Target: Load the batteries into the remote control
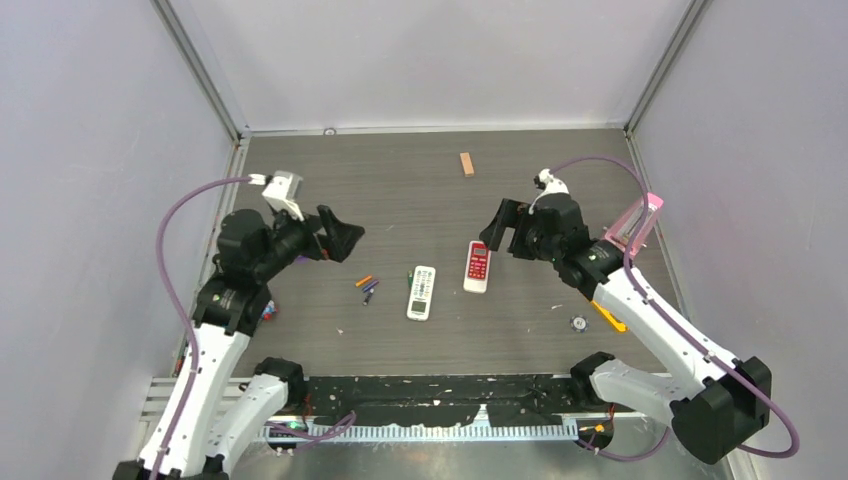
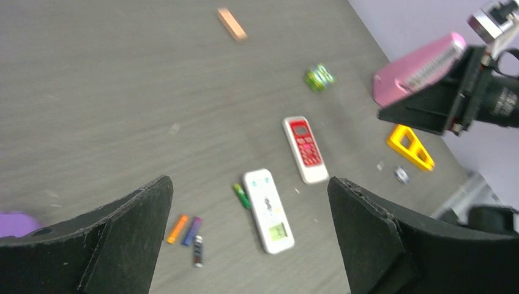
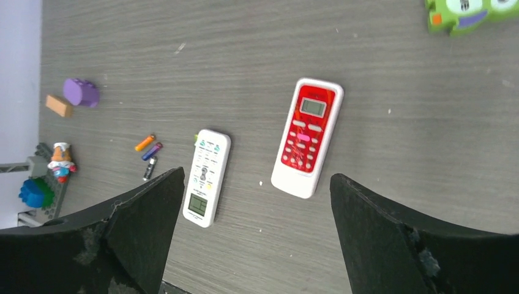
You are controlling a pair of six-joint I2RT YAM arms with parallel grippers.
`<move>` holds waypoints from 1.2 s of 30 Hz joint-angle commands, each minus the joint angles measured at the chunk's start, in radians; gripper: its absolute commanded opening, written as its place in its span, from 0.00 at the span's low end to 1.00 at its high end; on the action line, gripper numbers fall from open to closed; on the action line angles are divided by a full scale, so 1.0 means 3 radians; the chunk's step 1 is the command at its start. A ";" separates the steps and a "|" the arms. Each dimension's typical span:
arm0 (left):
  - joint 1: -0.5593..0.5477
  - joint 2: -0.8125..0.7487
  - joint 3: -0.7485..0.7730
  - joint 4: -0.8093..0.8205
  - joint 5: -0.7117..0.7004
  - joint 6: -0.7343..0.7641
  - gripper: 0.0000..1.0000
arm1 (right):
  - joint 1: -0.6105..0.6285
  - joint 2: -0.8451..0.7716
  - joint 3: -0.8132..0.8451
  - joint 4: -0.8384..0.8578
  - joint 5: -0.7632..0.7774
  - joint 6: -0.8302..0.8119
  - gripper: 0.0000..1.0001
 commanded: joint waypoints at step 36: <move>-0.2547 0.4002 0.1804 0.0344 -0.1976 -0.1062 0.93 | 0.0210 -0.0896 -0.0030 -0.1323 0.1377 0.0855 0.90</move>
